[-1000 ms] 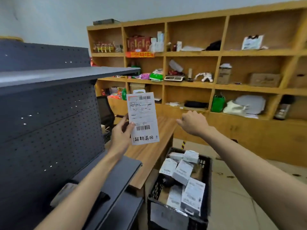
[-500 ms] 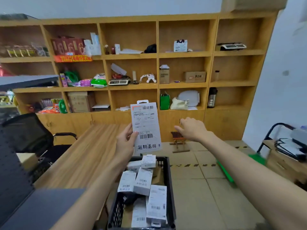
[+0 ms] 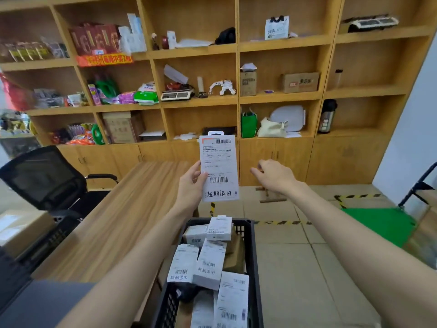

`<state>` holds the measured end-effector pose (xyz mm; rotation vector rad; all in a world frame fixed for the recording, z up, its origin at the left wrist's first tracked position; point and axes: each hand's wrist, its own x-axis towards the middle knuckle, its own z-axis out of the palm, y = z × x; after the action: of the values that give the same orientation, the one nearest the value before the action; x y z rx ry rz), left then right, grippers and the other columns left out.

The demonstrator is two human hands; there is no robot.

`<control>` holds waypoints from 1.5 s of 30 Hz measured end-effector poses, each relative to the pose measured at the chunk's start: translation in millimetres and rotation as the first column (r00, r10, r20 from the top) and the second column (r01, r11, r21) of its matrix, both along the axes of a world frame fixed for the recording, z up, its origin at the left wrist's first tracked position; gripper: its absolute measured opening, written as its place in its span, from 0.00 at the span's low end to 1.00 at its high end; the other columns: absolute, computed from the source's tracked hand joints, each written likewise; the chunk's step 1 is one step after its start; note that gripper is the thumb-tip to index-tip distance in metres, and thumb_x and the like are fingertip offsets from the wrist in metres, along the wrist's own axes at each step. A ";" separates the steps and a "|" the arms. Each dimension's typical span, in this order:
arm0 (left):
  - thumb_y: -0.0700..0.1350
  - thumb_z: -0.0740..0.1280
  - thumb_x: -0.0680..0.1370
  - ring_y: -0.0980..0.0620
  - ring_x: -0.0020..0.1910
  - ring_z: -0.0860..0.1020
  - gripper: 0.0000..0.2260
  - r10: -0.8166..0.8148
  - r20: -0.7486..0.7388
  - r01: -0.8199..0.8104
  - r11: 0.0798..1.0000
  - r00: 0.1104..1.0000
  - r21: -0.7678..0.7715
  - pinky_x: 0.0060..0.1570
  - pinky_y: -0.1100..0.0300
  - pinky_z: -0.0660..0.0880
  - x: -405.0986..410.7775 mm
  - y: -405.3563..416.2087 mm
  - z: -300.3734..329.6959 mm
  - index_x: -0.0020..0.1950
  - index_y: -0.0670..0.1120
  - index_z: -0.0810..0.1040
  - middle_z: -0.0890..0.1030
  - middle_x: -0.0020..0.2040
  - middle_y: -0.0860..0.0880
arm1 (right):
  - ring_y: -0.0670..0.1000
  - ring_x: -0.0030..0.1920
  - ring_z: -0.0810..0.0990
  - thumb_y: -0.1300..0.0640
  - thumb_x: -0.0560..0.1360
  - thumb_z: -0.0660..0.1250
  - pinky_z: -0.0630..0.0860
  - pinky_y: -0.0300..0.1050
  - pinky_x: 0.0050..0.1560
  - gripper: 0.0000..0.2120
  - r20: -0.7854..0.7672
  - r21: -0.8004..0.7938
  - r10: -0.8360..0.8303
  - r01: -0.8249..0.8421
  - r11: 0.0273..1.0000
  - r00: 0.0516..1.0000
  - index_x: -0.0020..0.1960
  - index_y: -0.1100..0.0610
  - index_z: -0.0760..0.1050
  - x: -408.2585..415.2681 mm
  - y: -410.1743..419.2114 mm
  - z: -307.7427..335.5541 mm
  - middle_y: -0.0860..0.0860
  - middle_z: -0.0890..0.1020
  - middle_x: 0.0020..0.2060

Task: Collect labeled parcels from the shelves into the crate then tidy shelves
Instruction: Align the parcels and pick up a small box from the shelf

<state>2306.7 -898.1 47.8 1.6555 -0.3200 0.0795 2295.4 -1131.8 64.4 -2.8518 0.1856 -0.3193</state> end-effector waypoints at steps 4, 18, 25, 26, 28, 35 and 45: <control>0.39 0.61 0.84 0.53 0.50 0.85 0.16 -0.027 -0.071 0.027 1.000 0.997 0.000 0.42 0.58 0.83 21.9 -2.5 -30.6 0.68 0.56 0.73 0.84 0.55 0.51 | 0.52 0.50 0.77 0.46 0.83 0.55 0.72 0.47 0.47 0.18 -0.030 0.312 0.031 -0.020 0.950 0.999 0.59 0.58 0.75 15.1 11.4 -28.7 0.53 0.80 0.54; 0.42 0.62 0.84 0.57 0.49 0.85 0.12 -0.061 -0.347 0.066 0.998 0.936 0.001 0.41 0.61 0.81 35.7 22.6 -133.3 0.67 0.49 0.77 0.86 0.51 0.55 | 0.46 0.51 0.82 0.61 0.81 0.59 0.78 0.35 0.43 0.14 -0.016 0.873 -0.094 0.060 0.484 0.995 0.64 0.59 0.77 19.6 93.6 -154.3 0.49 0.83 0.55; 0.44 0.60 0.85 0.56 0.52 0.84 0.12 -0.081 -0.380 0.138 0.982 0.922 0.126 0.52 0.52 0.82 1.5 23.5 -203.3 0.62 0.54 0.81 0.86 0.54 0.56 | 0.36 0.46 0.80 0.62 0.81 0.59 0.73 0.27 0.38 0.15 -0.156 0.870 -0.150 0.208 0.447 0.976 0.66 0.58 0.76 -24.9 104.4 -217.3 0.49 0.83 0.56; 0.43 0.60 0.84 0.55 0.52 0.84 0.12 -0.082 -0.378 0.146 0.979 0.922 0.145 0.52 0.50 0.82 -3.1 22.3 -211.9 0.61 0.53 0.81 0.86 0.54 0.55 | 0.35 0.45 0.80 0.62 0.81 0.59 0.73 0.27 0.38 0.15 -0.174 0.866 -0.156 0.227 0.446 0.972 0.65 0.58 0.76 -32.3 104.3 -224.1 0.49 0.83 0.55; 0.41 0.59 0.84 0.56 0.51 0.84 0.13 -0.089 -0.413 0.165 0.975 0.906 0.151 0.52 0.50 0.82 -14.8 17.6 -226.7 0.63 0.50 0.81 0.86 0.54 0.53 | 0.37 0.48 0.81 0.62 0.81 0.59 0.74 0.27 0.40 0.15 -0.201 0.857 -0.168 0.257 0.446 0.965 0.65 0.58 0.77 -48.0 101.1 -238.5 0.50 0.83 0.56; 0.39 0.59 0.84 0.55 0.53 0.84 0.15 -0.122 -0.554 0.198 0.977 0.823 0.078 0.51 0.58 0.82 -58.0 12.2 -265.2 0.67 0.48 0.79 0.85 0.56 0.52 | 0.33 0.40 0.80 0.61 0.82 0.59 0.74 0.29 0.34 0.13 -0.304 0.822 -0.161 0.343 0.454 0.939 0.62 0.53 0.77 -91.9 94.4 -269.5 0.46 0.83 0.48; 0.41 0.62 0.83 0.54 0.43 0.82 0.10 -0.013 -0.556 0.196 0.943 0.831 0.270 0.38 0.72 0.74 -89.1 11.7 -292.4 0.59 0.49 0.82 0.85 0.48 0.50 | 0.47 0.49 0.83 0.59 0.81 0.60 0.81 0.45 0.47 0.14 -0.403 0.806 -0.140 0.423 0.415 0.904 0.63 0.54 0.78 -121.7 90.0 -316.4 0.48 0.85 0.53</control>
<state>2217.6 -886.4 -244.5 1.8919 0.0226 -0.5567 2173.7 -1041.9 -252.0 -1.7517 0.6870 0.1268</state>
